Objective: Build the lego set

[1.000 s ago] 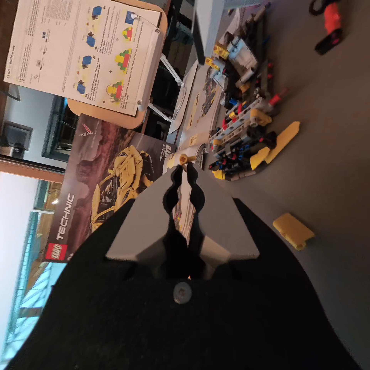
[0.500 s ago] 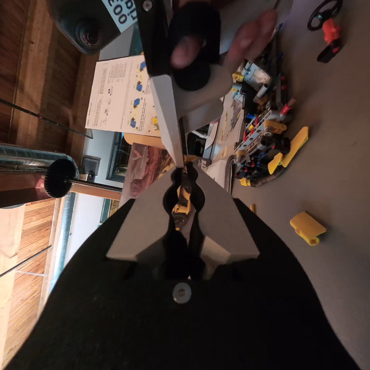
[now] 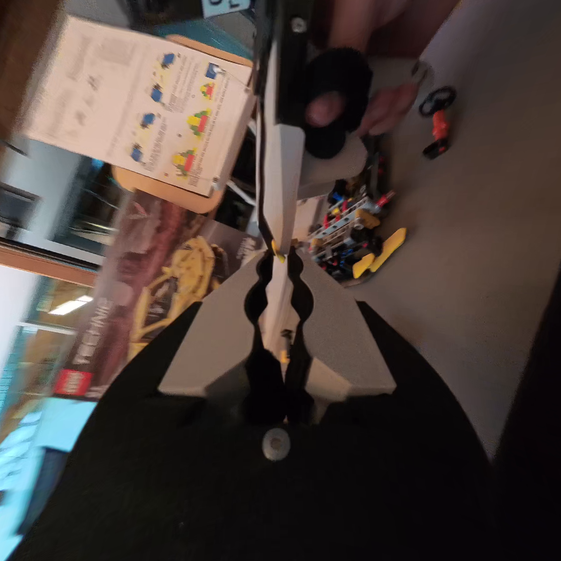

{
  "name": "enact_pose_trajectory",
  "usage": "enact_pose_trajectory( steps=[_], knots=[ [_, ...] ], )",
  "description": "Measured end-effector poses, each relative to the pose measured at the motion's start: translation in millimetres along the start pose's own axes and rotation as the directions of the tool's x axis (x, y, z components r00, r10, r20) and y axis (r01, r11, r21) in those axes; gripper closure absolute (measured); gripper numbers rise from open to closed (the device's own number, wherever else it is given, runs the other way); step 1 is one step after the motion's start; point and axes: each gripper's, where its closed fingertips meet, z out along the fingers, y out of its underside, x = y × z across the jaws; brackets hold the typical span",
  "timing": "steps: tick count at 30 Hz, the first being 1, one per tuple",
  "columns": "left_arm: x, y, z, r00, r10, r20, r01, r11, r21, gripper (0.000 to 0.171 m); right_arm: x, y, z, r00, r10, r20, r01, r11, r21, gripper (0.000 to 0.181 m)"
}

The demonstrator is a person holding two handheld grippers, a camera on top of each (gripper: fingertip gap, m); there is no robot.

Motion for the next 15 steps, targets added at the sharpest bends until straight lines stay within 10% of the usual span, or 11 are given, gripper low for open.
enact_pose_trajectory(
  steps=[4,10,15],
  knots=[
    [-2,-2,-6,0.848,-0.469,-0.247,0.475,0.879,-0.04,0.147,1,-1,-6,0.999,-0.031,0.007,0.031,0.999,0.036,0.157],
    [-12,-8,-11,-0.03,-0.898,-0.438,0.88,0.184,-0.437,0.128,-1,-8,-10,0.974,-0.205,-0.099,0.206,0.979,0.003,0.156],
    [-3,-23,-14,-0.364,-0.849,-0.383,0.777,-0.05,-0.627,0.138,-8,-11,-8,0.877,-0.438,-0.199,0.426,0.899,-0.102,0.156]
  ],
)
